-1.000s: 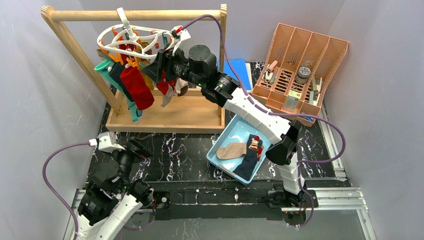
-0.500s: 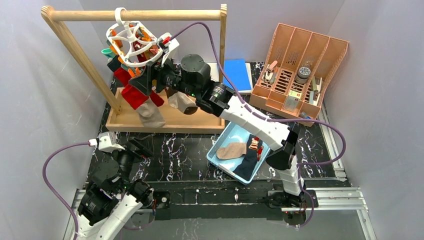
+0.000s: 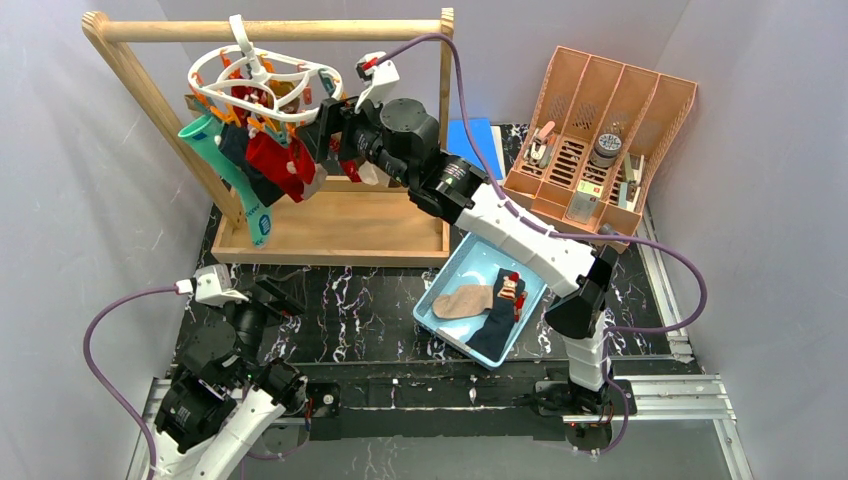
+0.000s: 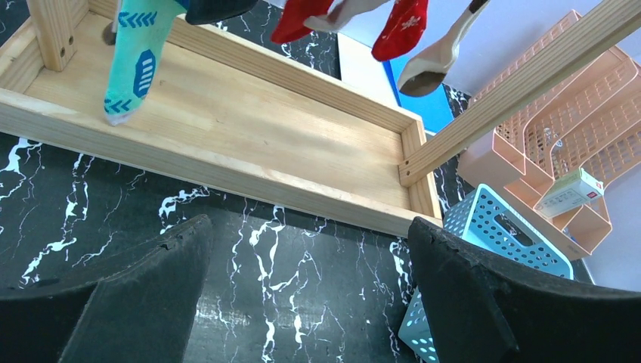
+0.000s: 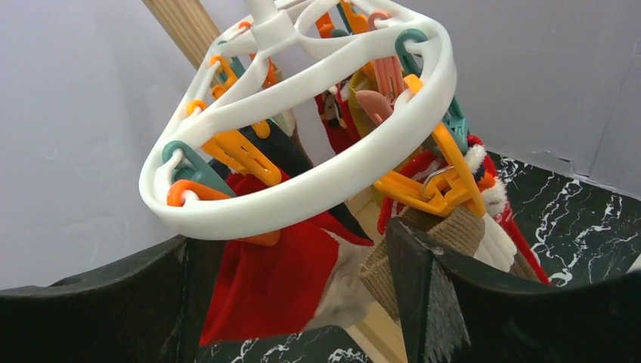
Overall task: Clip the socks to the hanger
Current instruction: Adjust the hanger on the clothesline.
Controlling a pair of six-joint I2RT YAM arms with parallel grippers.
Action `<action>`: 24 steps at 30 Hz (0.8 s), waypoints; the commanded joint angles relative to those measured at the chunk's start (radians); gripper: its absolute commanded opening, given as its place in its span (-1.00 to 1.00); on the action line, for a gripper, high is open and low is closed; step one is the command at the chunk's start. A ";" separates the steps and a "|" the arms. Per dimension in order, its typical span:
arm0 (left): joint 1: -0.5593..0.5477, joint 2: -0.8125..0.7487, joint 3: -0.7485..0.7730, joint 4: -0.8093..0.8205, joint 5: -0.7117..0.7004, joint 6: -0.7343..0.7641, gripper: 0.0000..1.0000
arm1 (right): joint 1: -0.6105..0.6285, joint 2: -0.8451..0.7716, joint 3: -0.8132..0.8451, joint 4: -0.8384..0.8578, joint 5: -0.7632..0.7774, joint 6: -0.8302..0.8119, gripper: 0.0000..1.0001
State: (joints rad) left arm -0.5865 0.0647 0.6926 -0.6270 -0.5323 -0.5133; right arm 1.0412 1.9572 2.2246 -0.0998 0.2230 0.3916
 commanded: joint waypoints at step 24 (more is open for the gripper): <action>-0.004 0.016 -0.012 0.011 0.003 0.004 0.97 | 0.003 -0.471 -0.421 -0.099 -0.067 -0.062 0.97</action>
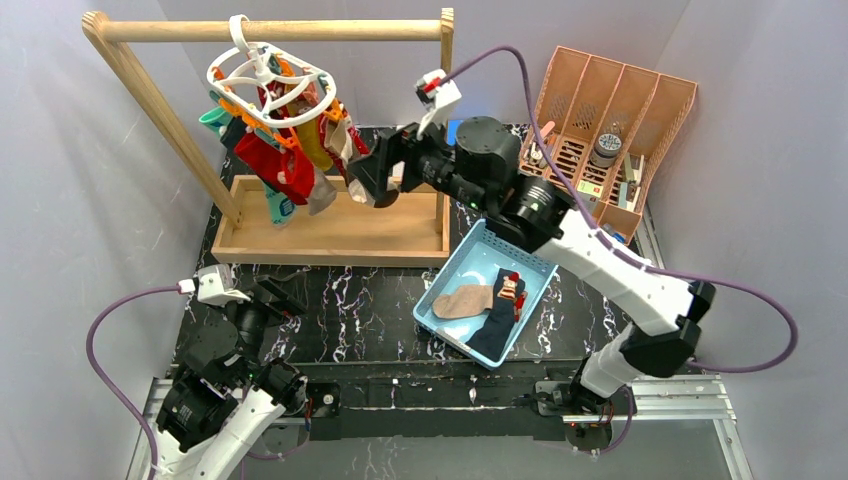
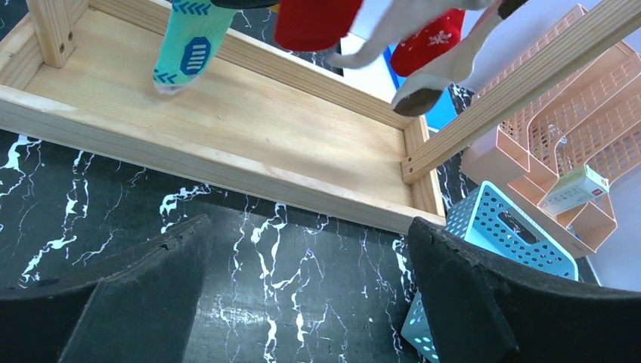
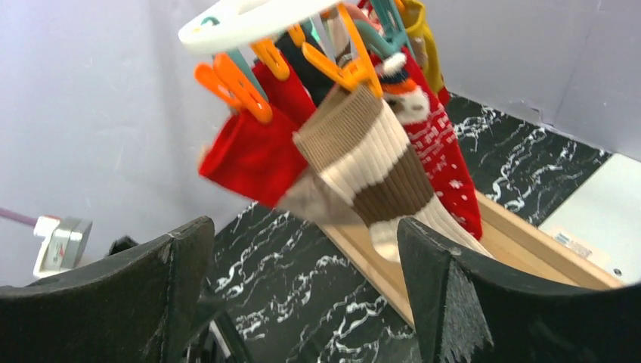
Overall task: Clip the socks to the hanger
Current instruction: Adjust the hanger on the clothesline.
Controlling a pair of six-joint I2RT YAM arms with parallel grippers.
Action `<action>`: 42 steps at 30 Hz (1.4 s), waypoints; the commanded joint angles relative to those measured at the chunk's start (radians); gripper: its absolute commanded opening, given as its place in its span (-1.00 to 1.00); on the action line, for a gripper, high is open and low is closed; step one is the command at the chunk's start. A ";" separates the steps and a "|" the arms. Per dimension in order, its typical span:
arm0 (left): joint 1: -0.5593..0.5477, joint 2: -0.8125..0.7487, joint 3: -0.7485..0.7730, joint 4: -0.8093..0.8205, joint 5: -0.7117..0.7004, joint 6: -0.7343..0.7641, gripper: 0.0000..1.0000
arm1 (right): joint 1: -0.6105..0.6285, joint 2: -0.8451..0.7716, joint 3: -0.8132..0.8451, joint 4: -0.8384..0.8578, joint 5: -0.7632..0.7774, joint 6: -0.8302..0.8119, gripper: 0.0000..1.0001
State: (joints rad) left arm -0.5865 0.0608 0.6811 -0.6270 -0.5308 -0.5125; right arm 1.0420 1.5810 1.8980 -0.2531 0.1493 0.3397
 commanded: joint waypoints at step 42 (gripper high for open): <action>-0.004 0.063 0.008 0.000 -0.047 -0.023 0.97 | 0.212 0.123 0.167 0.177 0.072 -0.156 0.87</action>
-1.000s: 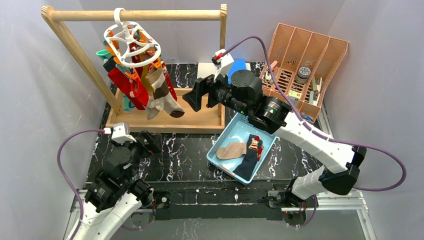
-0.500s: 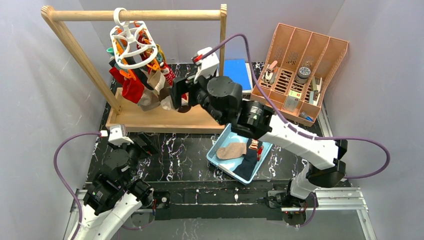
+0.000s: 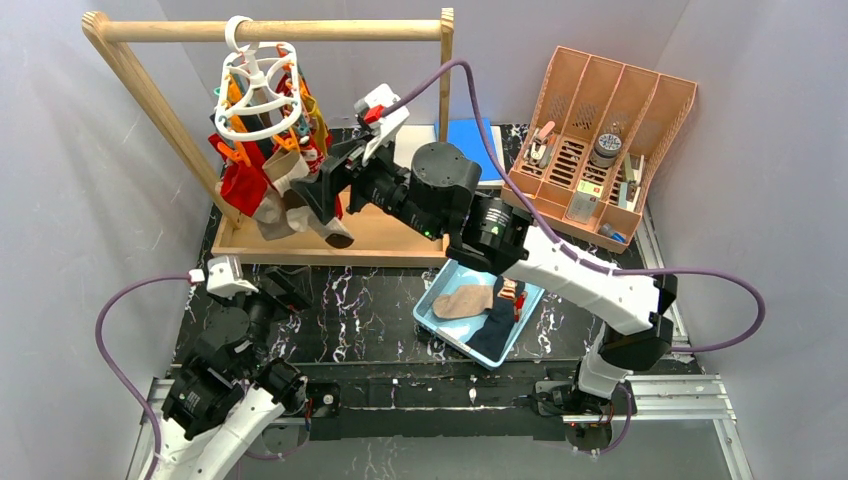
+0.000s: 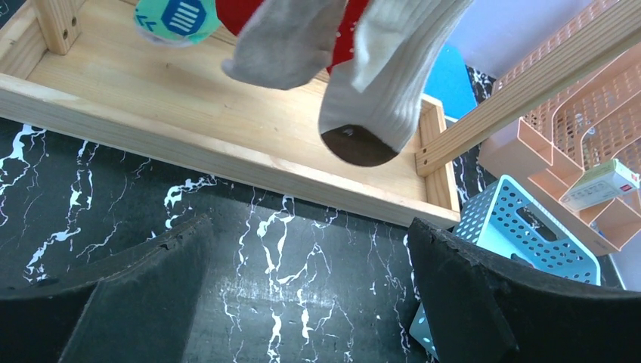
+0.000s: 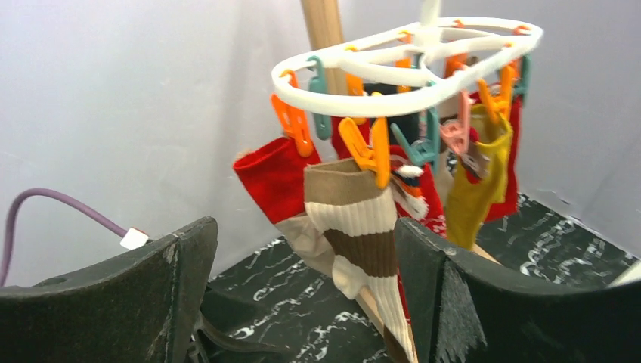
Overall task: Clip the socks to the hanger
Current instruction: Adjust the hanger on the clothesline.
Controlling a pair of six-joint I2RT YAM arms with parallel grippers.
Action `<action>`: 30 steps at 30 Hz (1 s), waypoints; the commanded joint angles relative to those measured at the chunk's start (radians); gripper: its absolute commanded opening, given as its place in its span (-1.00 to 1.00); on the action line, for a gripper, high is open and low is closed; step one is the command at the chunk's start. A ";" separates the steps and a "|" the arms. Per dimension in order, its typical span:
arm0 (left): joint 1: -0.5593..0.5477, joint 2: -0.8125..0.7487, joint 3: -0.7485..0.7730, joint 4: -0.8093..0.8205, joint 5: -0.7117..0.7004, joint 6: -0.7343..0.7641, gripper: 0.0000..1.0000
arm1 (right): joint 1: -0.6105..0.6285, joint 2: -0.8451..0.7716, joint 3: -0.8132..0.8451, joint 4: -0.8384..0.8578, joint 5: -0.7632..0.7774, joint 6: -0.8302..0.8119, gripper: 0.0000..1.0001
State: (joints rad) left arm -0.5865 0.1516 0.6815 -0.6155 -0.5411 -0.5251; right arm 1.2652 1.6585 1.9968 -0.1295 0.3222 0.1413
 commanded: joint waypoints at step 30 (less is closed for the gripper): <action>-0.004 -0.075 0.003 -0.010 -0.029 -0.003 0.97 | -0.278 0.340 0.294 0.308 -0.289 0.757 0.15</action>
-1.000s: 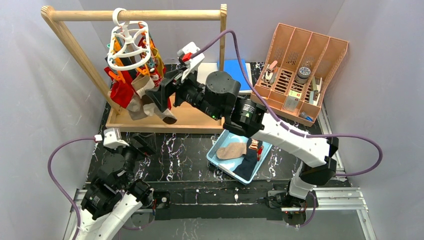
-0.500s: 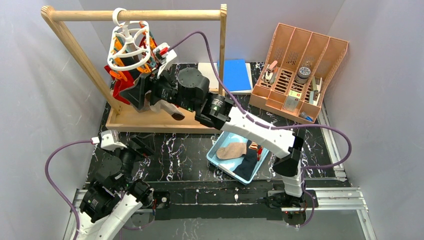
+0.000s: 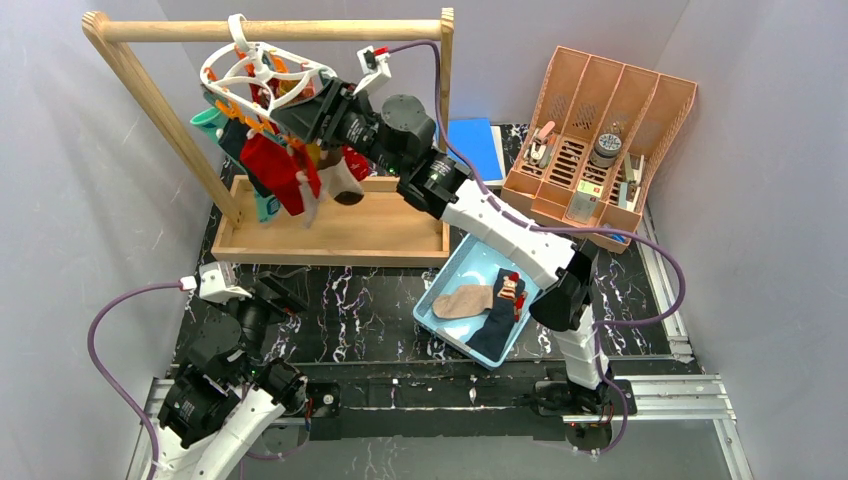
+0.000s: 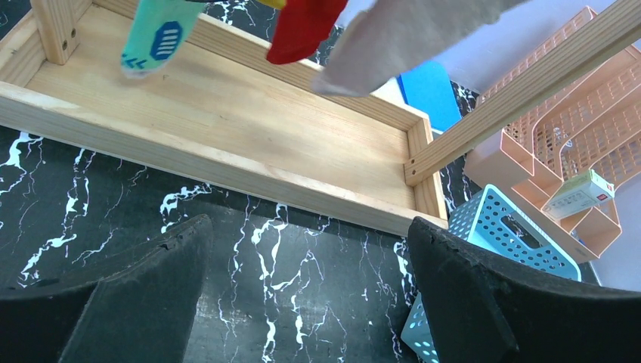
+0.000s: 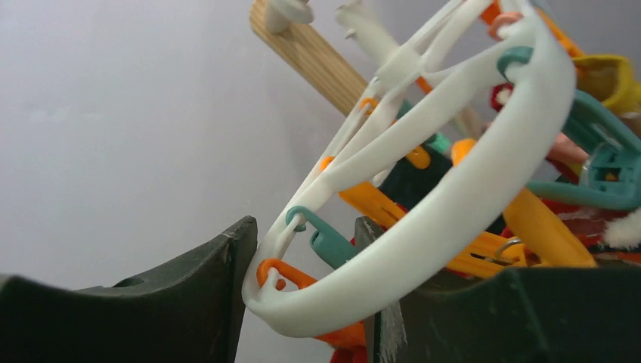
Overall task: Clip the socks to the hanger
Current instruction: Adjust the hanger on the clothesline.
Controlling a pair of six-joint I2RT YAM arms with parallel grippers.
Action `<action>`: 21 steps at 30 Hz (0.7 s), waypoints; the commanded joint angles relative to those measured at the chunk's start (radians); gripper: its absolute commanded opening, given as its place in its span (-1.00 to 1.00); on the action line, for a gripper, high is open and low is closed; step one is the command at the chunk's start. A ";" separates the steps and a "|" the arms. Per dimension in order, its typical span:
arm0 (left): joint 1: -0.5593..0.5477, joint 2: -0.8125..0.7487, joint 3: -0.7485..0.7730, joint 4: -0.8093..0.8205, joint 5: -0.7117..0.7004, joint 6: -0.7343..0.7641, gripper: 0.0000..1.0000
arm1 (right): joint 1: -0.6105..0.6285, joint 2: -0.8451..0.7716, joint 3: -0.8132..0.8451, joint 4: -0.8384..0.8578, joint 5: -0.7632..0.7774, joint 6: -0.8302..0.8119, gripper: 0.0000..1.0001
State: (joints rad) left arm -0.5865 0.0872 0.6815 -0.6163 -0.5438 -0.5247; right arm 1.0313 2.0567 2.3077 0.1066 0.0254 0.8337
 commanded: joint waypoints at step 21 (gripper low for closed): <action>-0.004 -0.018 0.002 -0.011 -0.031 -0.001 0.97 | -0.125 -0.188 -0.175 0.022 0.084 -0.004 0.22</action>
State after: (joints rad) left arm -0.5865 0.0757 0.6815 -0.6174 -0.5442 -0.5247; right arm 0.9482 1.9549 2.1433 0.1184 0.0154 0.8623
